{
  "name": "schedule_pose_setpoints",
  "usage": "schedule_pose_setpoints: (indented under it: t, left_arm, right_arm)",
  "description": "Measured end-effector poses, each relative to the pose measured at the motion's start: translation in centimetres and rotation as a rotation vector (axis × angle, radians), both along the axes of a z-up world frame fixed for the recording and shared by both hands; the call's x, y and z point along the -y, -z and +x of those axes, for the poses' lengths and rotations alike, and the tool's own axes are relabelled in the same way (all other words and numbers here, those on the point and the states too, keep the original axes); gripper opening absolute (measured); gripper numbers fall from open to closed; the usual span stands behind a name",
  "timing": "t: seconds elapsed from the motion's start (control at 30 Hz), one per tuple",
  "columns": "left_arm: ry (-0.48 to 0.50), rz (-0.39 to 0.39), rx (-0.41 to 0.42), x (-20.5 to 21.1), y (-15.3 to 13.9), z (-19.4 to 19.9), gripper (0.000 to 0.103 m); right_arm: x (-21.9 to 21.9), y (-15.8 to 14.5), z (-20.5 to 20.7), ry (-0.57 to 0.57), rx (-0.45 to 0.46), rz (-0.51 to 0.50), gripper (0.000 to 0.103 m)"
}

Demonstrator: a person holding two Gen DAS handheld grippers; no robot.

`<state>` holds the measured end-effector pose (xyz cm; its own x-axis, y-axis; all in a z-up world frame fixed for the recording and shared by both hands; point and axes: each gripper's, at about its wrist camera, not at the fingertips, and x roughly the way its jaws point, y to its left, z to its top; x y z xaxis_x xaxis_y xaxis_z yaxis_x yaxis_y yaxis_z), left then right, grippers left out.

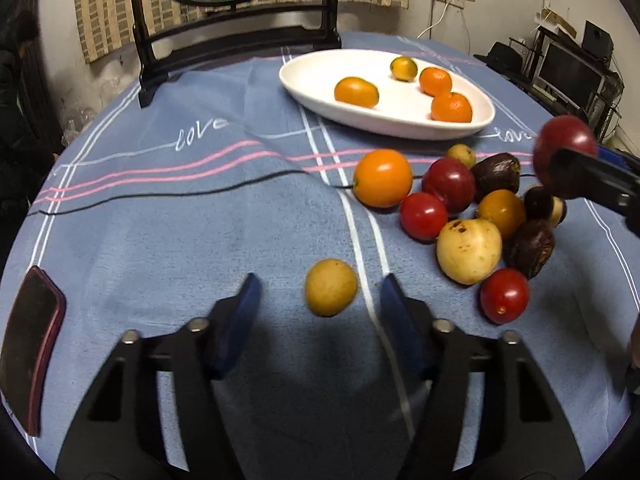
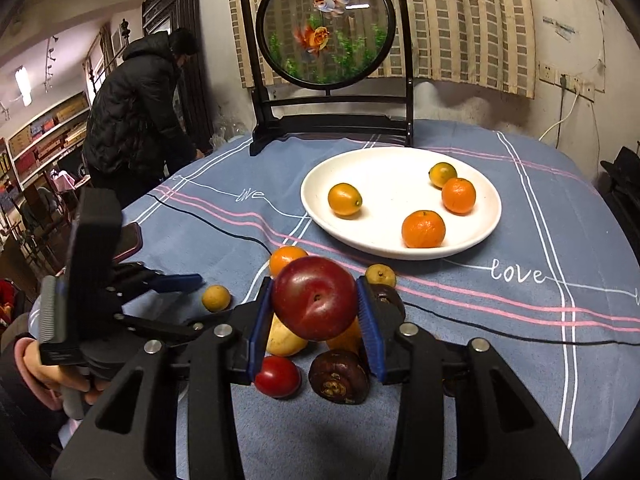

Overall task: Organize fruits
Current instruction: 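Grasp the small yellow fruit with the left tool while the right tool lifts the apple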

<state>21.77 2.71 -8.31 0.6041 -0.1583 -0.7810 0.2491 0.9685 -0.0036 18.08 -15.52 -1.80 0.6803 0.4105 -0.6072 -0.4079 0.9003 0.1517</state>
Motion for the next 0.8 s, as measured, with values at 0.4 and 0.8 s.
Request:
schedule_pose_setpoints:
  t: [0.4, 0.8]
  left_arm:
    - [0.009, 0.018, 0.015, 0.5, -0.1, -0.3, 0.029]
    - [0.028, -0.056, 0.045, 0.3, -4.2, 1.0, 0.025]
  right_arm:
    - [0.3, -0.3, -0.4, 0.006, 0.005, 0.011, 0.041]
    - [2.0, -0.3, 0.5, 0.016, -0.037, 0.049, 0.041]
